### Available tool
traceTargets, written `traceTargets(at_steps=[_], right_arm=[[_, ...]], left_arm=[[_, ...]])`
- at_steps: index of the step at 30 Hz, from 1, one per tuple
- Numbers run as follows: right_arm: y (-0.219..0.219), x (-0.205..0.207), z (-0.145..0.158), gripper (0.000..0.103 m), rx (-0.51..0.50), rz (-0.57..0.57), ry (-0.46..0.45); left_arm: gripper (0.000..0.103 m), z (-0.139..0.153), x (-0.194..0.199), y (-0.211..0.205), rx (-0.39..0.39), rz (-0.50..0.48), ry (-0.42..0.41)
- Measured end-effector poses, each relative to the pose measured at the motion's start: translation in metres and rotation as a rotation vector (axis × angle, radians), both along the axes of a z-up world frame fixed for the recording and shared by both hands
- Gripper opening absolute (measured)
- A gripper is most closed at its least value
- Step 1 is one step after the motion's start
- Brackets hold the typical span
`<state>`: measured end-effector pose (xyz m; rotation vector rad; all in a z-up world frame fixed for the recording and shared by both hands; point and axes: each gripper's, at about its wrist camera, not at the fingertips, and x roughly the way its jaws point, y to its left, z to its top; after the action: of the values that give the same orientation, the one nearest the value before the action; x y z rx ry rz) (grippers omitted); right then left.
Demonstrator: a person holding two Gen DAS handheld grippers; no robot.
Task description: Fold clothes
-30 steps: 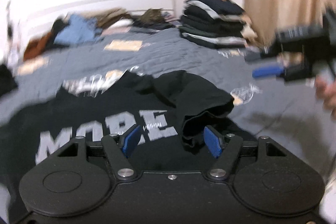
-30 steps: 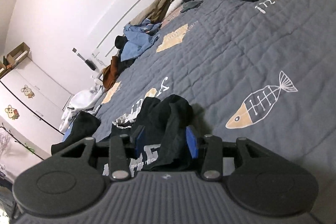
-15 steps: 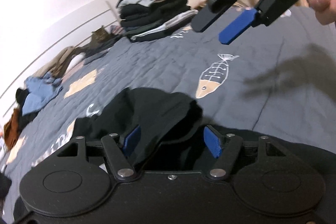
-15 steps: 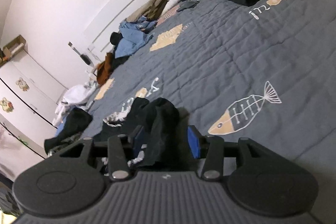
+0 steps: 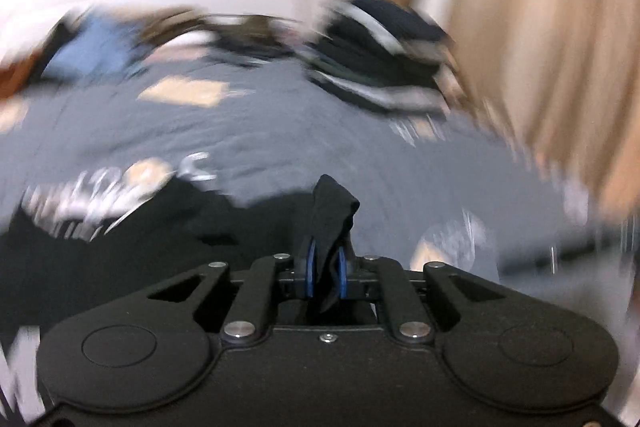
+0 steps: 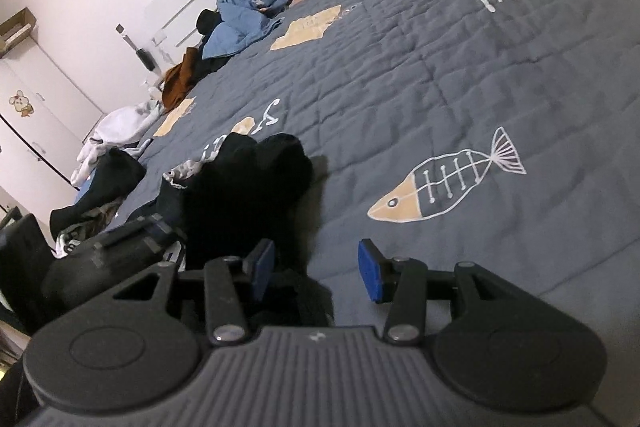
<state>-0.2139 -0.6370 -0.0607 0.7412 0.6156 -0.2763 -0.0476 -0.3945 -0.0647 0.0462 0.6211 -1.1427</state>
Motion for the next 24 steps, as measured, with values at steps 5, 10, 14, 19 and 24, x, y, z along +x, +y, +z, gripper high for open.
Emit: traceTargets(at_steps=[5,10,14,19,24], right_arm=[[0.004,0.006,-0.002,0.046,-0.007,0.012,0.006],[0.013,0.016,-0.012,0.046,-0.047,0.041,0.058],[0.020,0.024,-0.018,0.046,-0.102,0.066,0.093],[0.033,0.029,-0.017,0.046,-0.220,0.109,0.072],[0.047,0.036,-0.022,0.046,-0.348,0.175,0.066]], left_arm=[[0.011,-0.009,0.050,0.044,0.011,0.222,0.143],[0.013,-0.024,0.066,0.068,0.182,0.271,0.164],[0.053,-0.001,0.060,0.062,0.130,0.204,0.115],[0.054,0.032,0.051,0.009,0.083,0.023,0.055],[0.054,0.043,0.043,-0.055,0.118,-0.116,-0.015]])
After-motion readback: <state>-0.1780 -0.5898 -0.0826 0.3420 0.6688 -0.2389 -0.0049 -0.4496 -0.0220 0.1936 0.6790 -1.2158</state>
